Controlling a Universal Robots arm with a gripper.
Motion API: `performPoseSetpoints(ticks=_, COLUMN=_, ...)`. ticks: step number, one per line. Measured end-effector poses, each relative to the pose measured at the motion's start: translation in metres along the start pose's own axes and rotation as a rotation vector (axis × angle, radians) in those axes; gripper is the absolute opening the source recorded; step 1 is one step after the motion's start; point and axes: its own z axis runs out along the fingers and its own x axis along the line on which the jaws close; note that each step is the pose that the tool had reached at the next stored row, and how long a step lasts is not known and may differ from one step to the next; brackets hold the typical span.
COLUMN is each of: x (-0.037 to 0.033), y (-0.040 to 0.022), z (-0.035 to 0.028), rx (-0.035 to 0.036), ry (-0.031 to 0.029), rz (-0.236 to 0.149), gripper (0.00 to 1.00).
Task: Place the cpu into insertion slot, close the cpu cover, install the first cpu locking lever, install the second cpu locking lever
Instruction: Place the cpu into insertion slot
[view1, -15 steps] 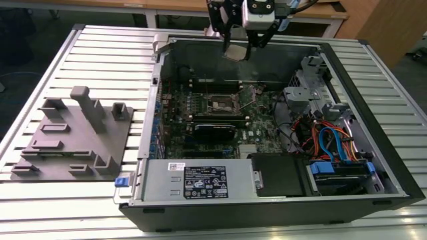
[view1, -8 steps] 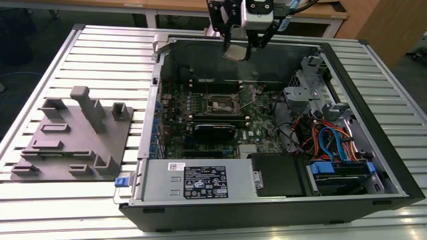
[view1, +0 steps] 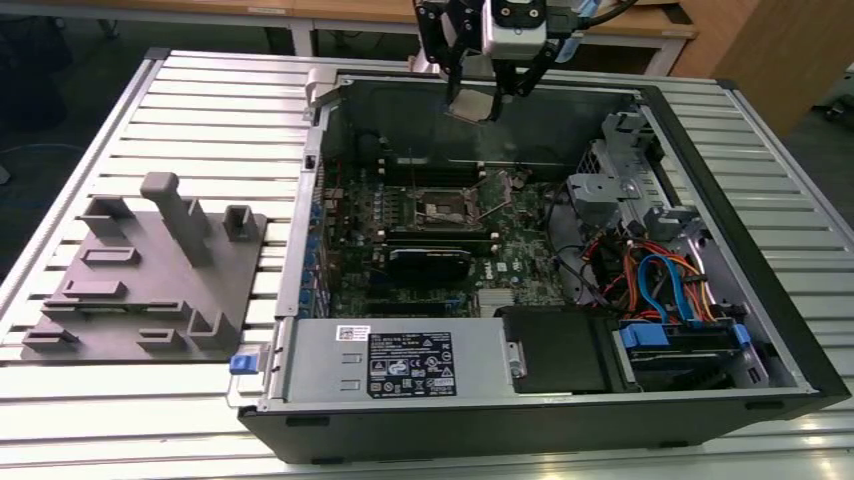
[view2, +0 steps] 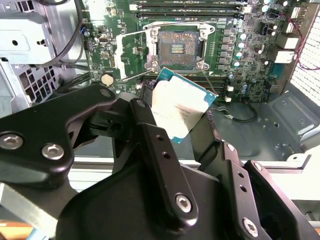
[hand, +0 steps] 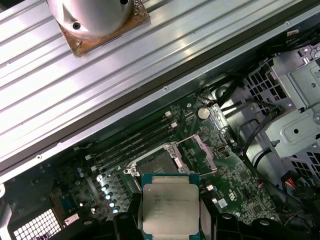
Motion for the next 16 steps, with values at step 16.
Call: performPoseSetpoints(ticks=16, x=0.0, y=0.0, z=0.0001, rx=-0.0018, ry=-0.0107, rz=0.119, gripper=0.54)
